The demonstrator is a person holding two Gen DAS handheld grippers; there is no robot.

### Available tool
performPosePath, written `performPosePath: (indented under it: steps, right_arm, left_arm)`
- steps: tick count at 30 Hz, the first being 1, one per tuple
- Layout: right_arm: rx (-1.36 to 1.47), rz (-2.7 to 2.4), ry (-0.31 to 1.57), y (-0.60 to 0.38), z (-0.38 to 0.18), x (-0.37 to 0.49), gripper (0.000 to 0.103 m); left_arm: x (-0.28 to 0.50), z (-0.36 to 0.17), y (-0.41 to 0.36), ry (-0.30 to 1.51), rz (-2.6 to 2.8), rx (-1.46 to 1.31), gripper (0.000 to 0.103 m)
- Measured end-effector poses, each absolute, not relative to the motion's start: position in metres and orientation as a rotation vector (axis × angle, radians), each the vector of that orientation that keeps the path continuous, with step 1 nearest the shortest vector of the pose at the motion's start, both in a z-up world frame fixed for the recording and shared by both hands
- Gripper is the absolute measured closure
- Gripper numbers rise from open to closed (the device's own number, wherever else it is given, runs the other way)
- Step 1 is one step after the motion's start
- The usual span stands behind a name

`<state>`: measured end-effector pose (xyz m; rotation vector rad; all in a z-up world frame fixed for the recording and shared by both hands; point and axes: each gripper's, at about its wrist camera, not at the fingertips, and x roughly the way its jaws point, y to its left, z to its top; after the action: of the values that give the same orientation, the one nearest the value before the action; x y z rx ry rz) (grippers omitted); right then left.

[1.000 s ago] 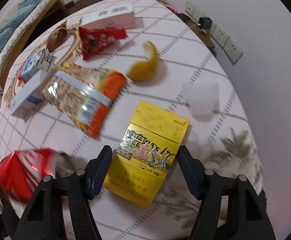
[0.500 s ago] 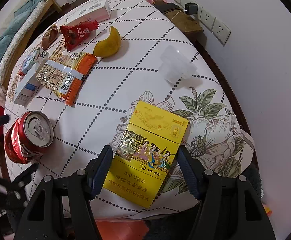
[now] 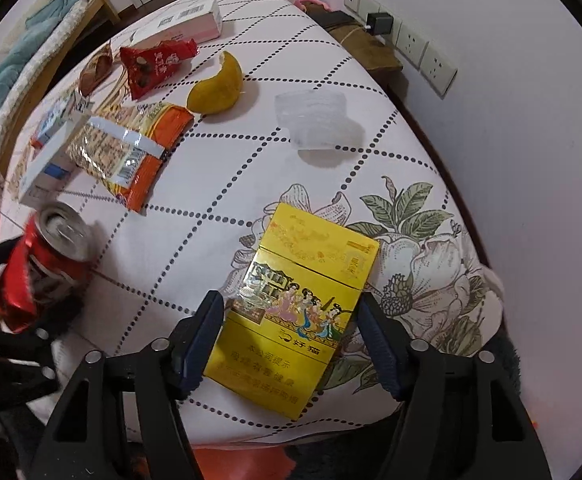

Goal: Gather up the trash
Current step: 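Grasp the red Coca-Cola can with the left tool while the right tool grasps the yellow cigarette pack, then carry the can and pack over the white bin and open both tools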

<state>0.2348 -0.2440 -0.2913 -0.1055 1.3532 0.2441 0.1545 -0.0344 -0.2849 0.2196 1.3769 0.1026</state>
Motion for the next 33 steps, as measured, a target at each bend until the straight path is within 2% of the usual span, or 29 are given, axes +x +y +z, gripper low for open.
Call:
performPosePath:
  steps: [3,6,14,22,24,25,28,29,31,33]
  right_arm:
    - [-0.113,0.266,1.341,-0.241,-0.29,0.228,0.036]
    - [-0.111,0.3,1.348,-0.234,-0.29,0.225,0.036]
    - [-0.199,0.281,1.351,-0.213,-0.293,0.216,0.031]
    - [-0.221,0.287,1.324,-0.206,-0.288,0.204,0.037]
    - [-0.221,0.298,1.301,-0.206,-0.281,0.199,0.037]
    - [-0.224,0.307,1.287,-0.204,-0.276,0.197,0.037]
    - [-0.229,0.33,1.257,-0.198,-0.262,0.193,0.038]
    - [-0.227,0.341,1.247,-0.194,-0.257,0.19,0.038]
    - [-0.241,0.356,1.23,-0.19,-0.249,0.186,0.038]
    - [-0.247,0.374,1.226,-0.183,-0.246,0.181,0.038]
  left_arm:
    - [0.144,-0.284,-0.016,1.394,0.146,0.032,0.02]
    - [0.133,-0.291,-0.004,1.394,0.157,-0.041,0.02]
    - [0.114,-0.306,0.009,1.359,0.215,-0.099,0.023]
    - [0.092,-0.269,0.009,1.241,0.3,-0.123,0.025]
    - [0.093,-0.256,0.004,1.199,0.322,-0.143,0.03]
    - [0.09,-0.251,0.005,1.182,0.33,-0.151,0.041]
    - [0.102,-0.243,0.005,1.154,0.337,-0.167,0.042]
    - [0.107,-0.244,0.007,1.154,0.333,-0.163,0.047]
    - [0.106,-0.251,0.008,1.167,0.328,-0.167,0.065]
    - [0.1,-0.254,0.008,1.18,0.326,-0.178,0.066]
